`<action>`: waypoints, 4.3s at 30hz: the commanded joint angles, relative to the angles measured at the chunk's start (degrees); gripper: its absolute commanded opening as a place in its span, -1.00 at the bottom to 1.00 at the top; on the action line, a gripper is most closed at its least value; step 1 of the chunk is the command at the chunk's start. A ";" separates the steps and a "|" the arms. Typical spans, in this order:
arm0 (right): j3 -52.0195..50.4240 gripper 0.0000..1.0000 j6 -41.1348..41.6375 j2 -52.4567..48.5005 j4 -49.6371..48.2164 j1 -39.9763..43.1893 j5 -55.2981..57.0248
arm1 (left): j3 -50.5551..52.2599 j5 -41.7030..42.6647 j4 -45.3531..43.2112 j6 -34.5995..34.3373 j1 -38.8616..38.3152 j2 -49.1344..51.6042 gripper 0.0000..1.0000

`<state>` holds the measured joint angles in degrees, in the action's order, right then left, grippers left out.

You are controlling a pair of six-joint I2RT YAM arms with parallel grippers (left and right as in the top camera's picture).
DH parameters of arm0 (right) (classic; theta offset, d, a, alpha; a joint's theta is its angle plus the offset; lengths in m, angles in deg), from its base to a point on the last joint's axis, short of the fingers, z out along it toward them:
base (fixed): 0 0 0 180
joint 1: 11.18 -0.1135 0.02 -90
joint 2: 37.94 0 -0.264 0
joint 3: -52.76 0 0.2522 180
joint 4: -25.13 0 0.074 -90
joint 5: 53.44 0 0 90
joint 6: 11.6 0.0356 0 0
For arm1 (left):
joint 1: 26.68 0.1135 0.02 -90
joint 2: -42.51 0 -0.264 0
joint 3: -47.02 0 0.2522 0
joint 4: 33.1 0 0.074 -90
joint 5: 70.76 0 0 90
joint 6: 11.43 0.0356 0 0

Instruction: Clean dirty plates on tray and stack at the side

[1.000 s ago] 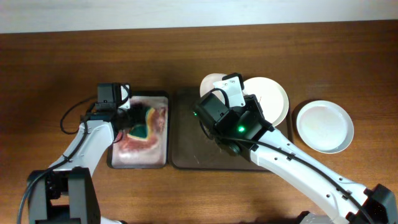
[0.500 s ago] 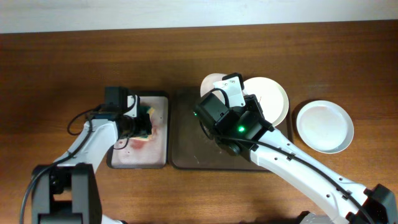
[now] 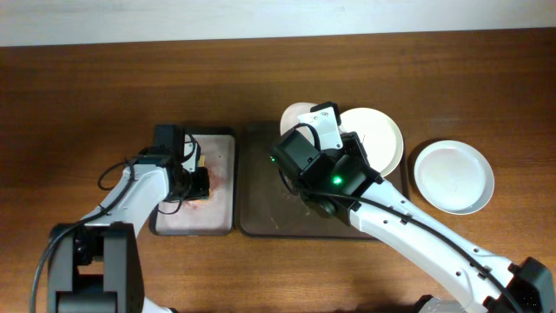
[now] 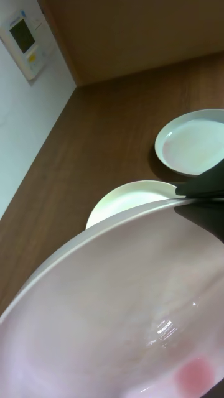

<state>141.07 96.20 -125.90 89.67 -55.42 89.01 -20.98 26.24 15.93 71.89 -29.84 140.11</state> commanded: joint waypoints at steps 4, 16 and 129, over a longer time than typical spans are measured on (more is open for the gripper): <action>0.85 -0.92 0.68 1.16 -0.07 0.00 2.29 | -0.96 -2.01 -0.22 0.13 -0.17 -4.09 0.49; 2.32 -0.92 4.13 1.27 0.57 0.50 4.74 | -0.94 -4.02 -4.87 -0.09 -0.17 -3.85 0.49; -3.89 -0.78 -7.91 -25.83 -2.40 37.09 -68.67 | 0.63 -3.19 -7.13 -0.11 -0.17 2.69 -0.46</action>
<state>138.29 88.51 -150.75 87.42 -17.81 19.37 -20.96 22.86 9.05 71.70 -29.91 139.93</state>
